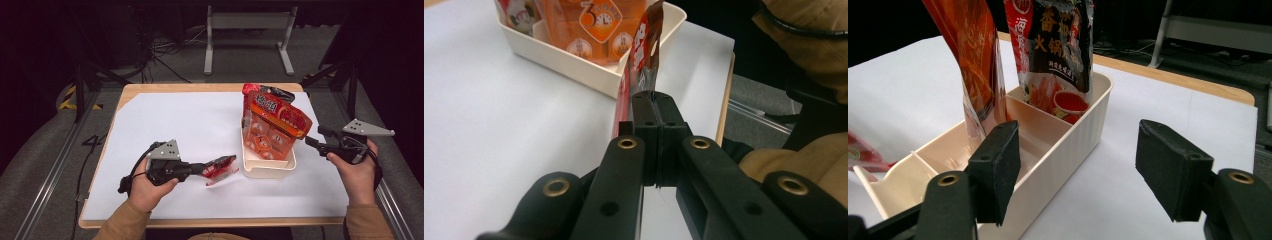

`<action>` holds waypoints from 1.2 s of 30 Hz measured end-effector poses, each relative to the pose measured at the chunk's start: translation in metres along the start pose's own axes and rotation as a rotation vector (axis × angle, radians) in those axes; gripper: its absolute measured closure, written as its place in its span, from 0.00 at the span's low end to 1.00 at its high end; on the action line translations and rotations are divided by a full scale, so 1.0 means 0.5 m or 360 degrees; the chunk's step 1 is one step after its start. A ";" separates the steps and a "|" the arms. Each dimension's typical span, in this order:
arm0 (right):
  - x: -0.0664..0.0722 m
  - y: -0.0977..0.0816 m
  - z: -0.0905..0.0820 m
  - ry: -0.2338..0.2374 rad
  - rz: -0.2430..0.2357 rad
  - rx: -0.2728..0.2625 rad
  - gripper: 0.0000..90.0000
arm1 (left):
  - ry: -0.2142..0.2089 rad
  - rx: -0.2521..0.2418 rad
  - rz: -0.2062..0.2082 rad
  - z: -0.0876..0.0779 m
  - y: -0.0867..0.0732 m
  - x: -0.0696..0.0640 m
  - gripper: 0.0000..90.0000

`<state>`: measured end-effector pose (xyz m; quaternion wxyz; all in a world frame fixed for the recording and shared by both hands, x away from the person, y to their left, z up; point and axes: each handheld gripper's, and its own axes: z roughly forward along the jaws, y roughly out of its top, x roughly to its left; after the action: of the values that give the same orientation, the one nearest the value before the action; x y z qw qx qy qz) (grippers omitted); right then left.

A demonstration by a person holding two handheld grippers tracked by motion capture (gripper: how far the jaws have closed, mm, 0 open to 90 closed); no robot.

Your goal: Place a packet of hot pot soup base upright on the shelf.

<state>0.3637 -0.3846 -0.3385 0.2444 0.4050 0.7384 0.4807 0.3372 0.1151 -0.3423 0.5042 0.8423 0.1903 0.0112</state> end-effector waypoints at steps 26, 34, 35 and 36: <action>-0.015 -0.015 0.012 -0.0035 0.0003 0.0029 0.38 | -0.0075 0.0020 0.0123 -0.038 0.085 0.038 1.00; -0.023 -0.023 0.019 -0.0053 -0.0002 0.0051 0.38 | -0.0078 0.0034 0.0168 -0.042 0.119 0.043 1.00; -0.024 -0.024 0.020 -0.0056 -0.0007 0.0051 0.38 | -0.0078 0.0038 0.0181 -0.042 0.125 0.042 1.00; -0.025 -0.025 0.020 -0.0059 -0.0001 0.0055 0.38 | -0.0081 0.0044 0.0191 -0.041 0.130 0.041 1.00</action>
<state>0.3738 -0.3925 -0.3545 0.2512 0.4178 0.7420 0.4602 0.3721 0.1121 -0.2804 0.4957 0.8590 0.1268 0.0173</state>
